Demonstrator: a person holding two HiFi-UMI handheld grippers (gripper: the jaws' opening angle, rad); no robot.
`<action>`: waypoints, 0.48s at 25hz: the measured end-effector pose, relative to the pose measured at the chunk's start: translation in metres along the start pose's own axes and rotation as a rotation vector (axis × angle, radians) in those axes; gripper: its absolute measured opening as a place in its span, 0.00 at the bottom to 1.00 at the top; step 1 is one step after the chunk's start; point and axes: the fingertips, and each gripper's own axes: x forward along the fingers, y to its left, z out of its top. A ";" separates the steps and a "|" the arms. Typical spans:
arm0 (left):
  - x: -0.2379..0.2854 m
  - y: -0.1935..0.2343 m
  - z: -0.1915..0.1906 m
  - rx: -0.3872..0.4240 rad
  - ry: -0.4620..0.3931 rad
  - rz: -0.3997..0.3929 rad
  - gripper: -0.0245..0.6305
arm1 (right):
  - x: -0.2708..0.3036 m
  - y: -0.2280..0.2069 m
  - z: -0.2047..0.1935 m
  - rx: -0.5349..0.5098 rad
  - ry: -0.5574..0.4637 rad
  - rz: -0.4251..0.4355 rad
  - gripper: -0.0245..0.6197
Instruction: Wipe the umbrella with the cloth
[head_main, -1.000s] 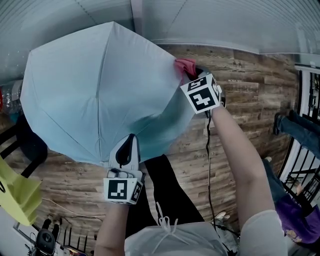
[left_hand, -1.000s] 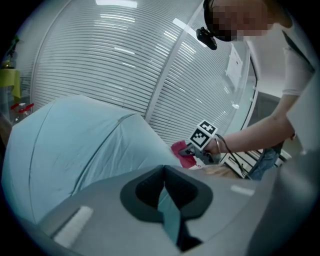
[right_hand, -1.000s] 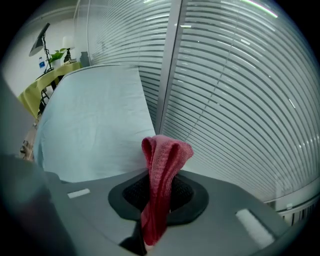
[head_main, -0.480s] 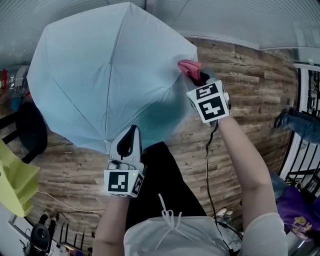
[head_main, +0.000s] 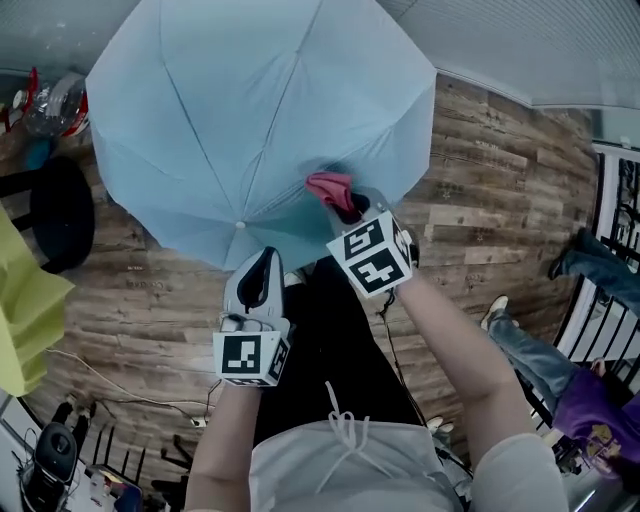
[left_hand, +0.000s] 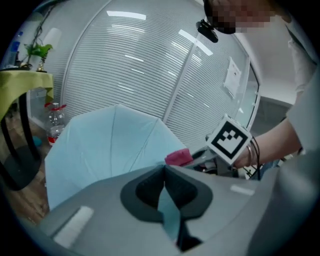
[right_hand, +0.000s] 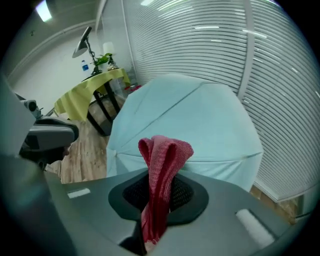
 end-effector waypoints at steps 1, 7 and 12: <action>-0.008 0.009 -0.005 -0.008 -0.002 0.019 0.05 | 0.008 0.020 0.002 -0.018 0.002 0.025 0.13; -0.041 0.065 -0.030 -0.076 0.003 0.094 0.05 | 0.057 0.101 0.005 0.003 0.020 0.124 0.13; -0.064 0.100 -0.053 -0.104 0.009 0.158 0.05 | 0.088 0.143 0.008 -0.001 0.011 0.186 0.13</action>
